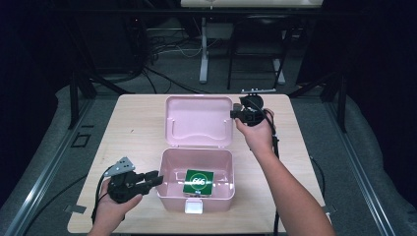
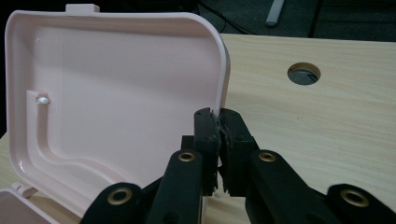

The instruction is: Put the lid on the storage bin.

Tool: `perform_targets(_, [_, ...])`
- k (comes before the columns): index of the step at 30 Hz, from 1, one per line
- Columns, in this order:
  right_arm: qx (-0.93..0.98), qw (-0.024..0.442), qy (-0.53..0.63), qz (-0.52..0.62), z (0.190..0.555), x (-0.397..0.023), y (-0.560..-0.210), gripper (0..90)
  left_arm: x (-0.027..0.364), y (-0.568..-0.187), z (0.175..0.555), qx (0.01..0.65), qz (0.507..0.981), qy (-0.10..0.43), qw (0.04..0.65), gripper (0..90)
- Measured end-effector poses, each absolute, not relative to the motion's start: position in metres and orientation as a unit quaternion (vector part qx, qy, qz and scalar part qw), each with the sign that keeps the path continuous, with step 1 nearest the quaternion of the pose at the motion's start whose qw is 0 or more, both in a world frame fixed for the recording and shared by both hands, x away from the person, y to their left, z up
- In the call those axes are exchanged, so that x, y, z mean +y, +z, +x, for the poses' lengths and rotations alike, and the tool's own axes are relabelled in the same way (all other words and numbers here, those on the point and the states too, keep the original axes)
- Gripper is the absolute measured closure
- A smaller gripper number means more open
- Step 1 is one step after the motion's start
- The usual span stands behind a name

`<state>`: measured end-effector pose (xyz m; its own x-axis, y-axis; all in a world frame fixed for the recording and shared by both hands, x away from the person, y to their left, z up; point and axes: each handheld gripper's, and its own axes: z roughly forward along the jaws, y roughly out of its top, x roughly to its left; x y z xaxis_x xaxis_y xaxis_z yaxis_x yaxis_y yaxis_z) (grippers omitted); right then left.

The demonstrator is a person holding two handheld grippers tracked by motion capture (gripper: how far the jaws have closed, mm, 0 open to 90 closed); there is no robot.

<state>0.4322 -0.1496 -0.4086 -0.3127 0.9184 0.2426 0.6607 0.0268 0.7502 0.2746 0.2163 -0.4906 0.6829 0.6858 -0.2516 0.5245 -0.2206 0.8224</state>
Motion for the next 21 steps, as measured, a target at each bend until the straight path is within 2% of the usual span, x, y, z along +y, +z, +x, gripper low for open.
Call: perform_targets(21, [0.694, 0.189, 0.45, 0.529, 0.406, -0.153, -0.401, 87.1, 0.216, -0.491, 0.274, 0.392, 0.775, 0.084, 0.488, 67.6])
